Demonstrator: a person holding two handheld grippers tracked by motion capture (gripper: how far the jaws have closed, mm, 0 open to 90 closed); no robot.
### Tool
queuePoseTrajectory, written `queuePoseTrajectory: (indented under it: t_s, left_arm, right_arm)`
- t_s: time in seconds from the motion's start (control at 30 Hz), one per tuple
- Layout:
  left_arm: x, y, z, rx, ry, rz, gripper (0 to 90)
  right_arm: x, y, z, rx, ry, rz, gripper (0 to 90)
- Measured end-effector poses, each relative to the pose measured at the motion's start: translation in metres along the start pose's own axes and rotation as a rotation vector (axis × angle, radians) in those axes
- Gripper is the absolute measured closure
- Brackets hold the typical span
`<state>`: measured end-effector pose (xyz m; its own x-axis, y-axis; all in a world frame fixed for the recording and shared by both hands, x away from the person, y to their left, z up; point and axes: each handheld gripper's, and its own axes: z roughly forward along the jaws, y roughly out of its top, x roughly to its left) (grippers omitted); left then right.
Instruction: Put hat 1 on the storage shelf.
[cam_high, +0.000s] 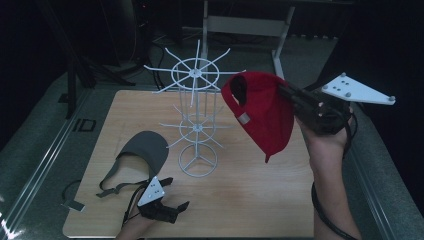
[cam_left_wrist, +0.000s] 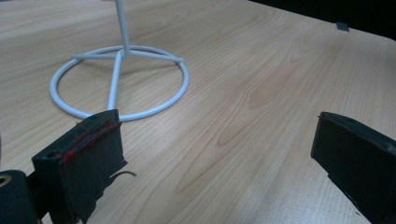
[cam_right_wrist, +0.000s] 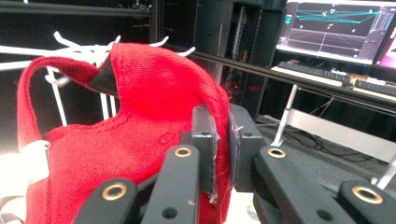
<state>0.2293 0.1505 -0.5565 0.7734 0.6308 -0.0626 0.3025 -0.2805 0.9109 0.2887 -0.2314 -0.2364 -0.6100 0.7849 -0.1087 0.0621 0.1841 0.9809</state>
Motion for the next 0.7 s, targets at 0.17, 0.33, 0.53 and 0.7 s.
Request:
queuePoseTrajectory:
  t_s: [0.17, 0.33, 0.53, 0.7]
  left_arm:
    - [0.001, 0.0, 0.0, -0.004, 0.003, -0.007, 2.5]
    - [0.001, -0.001, 0.0, 0.001, 0.002, -0.006, 2.5]
    - [0.002, -0.002, 0.0, -0.003, 0.005, -0.011, 2.6]
    - [0.001, -0.002, 0.0, -0.003, 0.004, -0.013, 2.6]
  right_arm:
    - [0.004, -0.012, 0.002, 0.017, 0.017, 0.002, 82.7]
    - [0.01, -0.025, 0.002, 0.035, 0.029, -0.007, 82.7]
    - [0.017, -0.039, -0.002, 0.041, 0.065, -0.005, 82.5]
    - [0.022, -0.05, -0.009, 0.037, 0.092, -0.003, 81.8]
